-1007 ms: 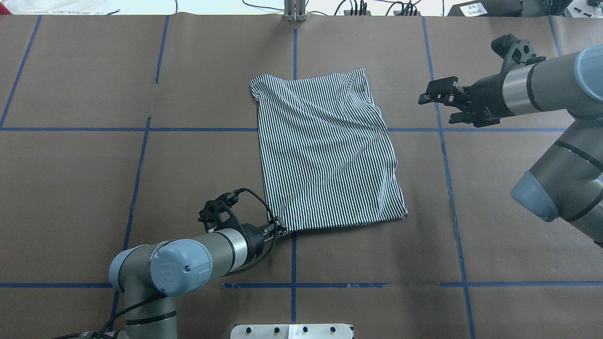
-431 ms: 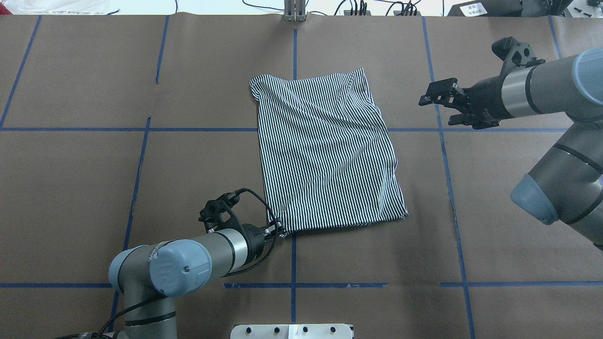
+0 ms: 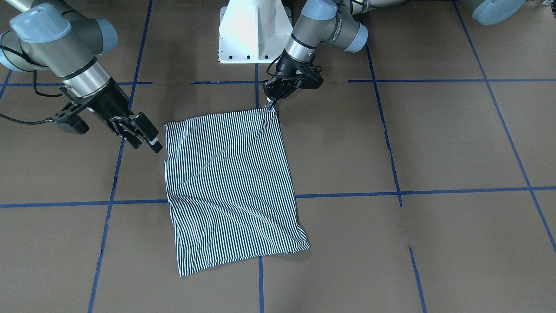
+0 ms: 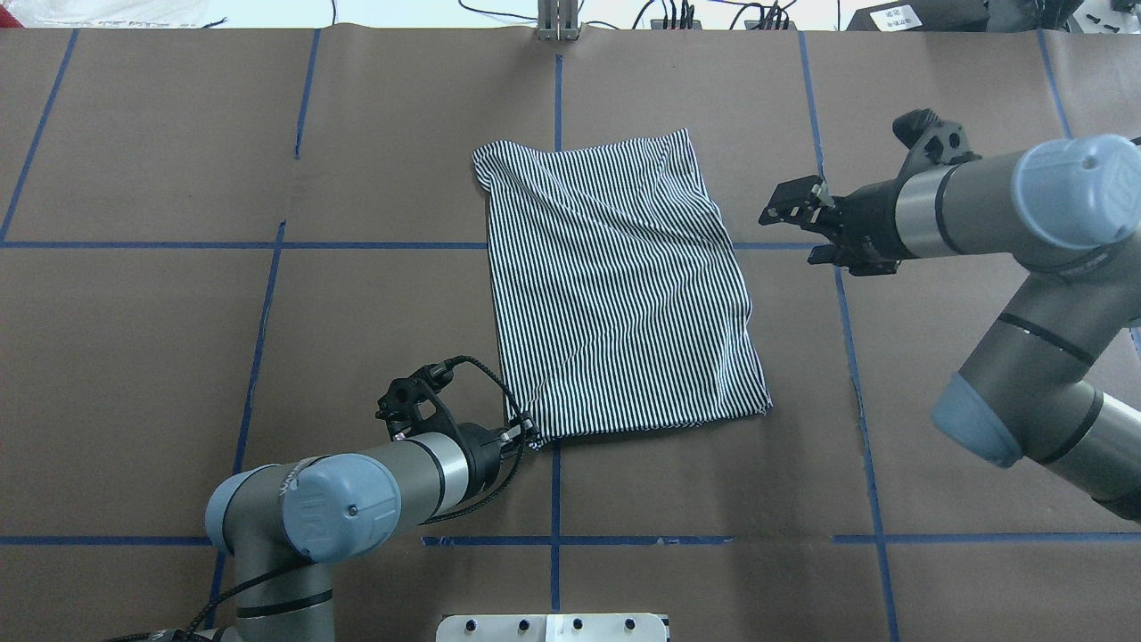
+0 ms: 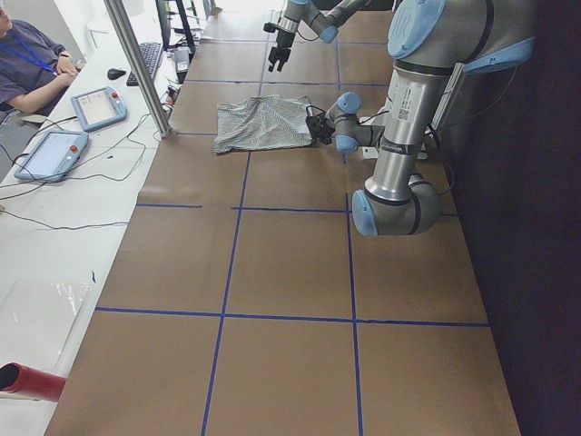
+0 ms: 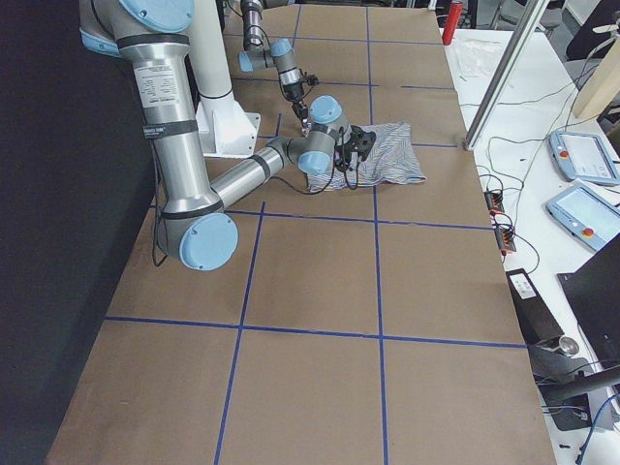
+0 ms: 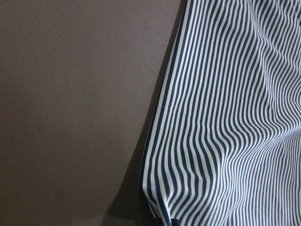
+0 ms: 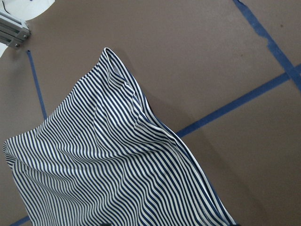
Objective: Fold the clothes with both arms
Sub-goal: 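Lower the right gripper to the shirt's other near corner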
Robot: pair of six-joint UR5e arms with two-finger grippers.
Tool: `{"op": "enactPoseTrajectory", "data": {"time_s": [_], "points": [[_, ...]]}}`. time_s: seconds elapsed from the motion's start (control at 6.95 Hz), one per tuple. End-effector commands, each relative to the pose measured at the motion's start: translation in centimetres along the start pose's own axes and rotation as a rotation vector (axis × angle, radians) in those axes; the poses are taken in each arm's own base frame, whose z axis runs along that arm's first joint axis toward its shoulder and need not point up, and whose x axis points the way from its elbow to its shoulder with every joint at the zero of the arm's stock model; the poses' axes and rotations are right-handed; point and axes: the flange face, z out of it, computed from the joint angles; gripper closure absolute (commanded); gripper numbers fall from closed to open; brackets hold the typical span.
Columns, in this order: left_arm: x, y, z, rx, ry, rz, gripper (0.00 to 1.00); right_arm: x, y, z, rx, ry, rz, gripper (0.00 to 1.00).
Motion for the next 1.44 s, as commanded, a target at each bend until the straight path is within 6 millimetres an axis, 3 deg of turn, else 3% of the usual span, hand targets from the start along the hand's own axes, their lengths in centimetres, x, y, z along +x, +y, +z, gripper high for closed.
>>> {"op": "enactPoseTrajectory", "data": {"time_s": [0.0,0.14,0.29,0.43,0.58,1.29], "points": [[0.1,-0.5,-0.1,0.045,0.015,0.0,1.0,-1.5,7.4,0.1,0.001,0.166,0.018,0.13],[0.0,-0.6,-0.1,0.051,0.016,0.001,1.0,-2.0,11.0,3.0,-0.008,0.199,0.002,0.13],[0.0,-0.8,-0.1,0.071,0.02,0.003,1.0,-3.9,13.3,5.1,-0.011,0.24,0.001,0.13],[0.0,-0.9,-0.1,0.078,0.022,0.003,1.0,-4.4,15.2,6.0,0.0,0.277,-0.019,0.14],[-0.1,-1.0,-0.1,0.094,0.025,0.004,1.0,-3.7,16.1,6.4,-0.007,0.293,-0.028,0.17],[-0.3,-0.6,-0.1,0.108,0.029,0.008,1.0,-1.7,15.1,9.0,0.032,0.358,-0.095,0.3]]}}
